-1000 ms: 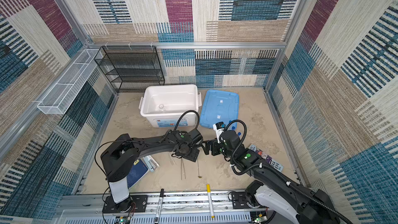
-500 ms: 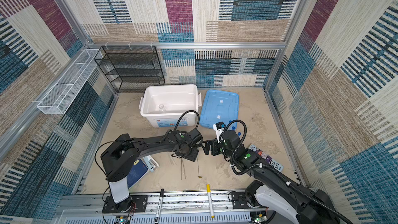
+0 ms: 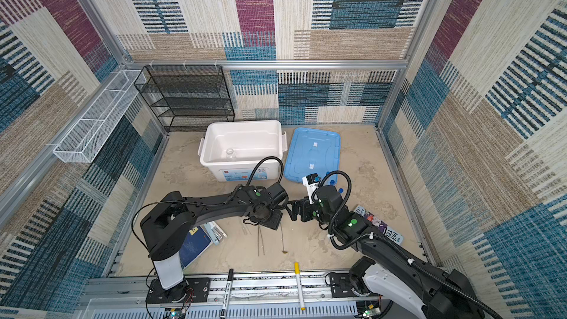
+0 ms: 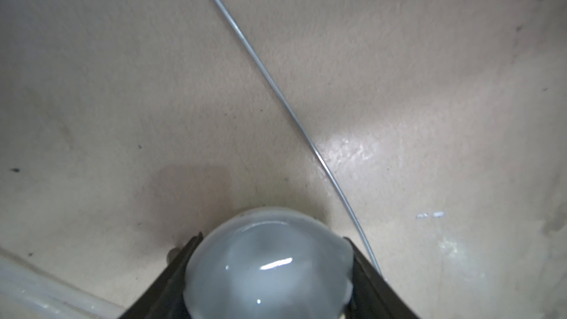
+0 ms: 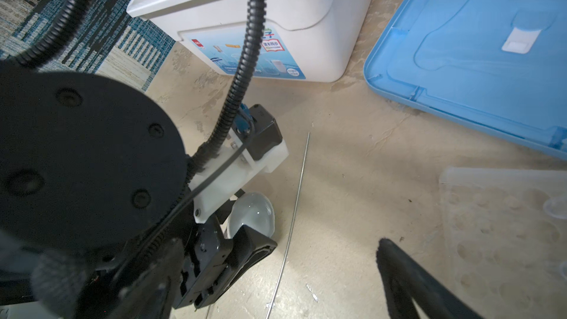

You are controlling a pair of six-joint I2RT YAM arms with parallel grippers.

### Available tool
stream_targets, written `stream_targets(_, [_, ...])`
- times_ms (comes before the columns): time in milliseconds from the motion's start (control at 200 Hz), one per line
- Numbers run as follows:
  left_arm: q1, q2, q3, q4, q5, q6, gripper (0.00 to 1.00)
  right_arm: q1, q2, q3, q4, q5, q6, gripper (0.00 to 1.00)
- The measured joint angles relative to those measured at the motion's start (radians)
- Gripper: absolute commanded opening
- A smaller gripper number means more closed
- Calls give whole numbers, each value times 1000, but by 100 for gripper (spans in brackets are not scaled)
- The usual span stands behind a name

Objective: Organize the chemistry lab equipment
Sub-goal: 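Lift the dish over the white bin while the right gripper moves above the bin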

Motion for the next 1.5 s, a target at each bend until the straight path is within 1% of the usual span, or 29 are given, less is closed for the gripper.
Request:
stream_targets(195, [13,-50,10,-14,-7,0,61,0,-12,-2,18,-26,-1,99])
stream_targets(466, [59,-146,16,-65,-31,14,60,0,-23,5,33,-43,-5,100])
stream_targets(641, [106,-268,32,-121,-51,34,60,0,-7,61,47,-51,-9,100])
stream_targets(891, [188,-362,118,-216,-52,84,59,1,38,167,77,-51,-12,100])
stream_targets(1112, [277,-371,222,-295,-48,146,59,2,120,268,112,-54,14,99])
stream_targets(1232, [330,-370,276,-335,-26,179,59,3,176,326,125,-61,20,100])
stream_targets(1497, [438,-251,502,-418,-27,268,59,3,370,509,137,-26,46,99])
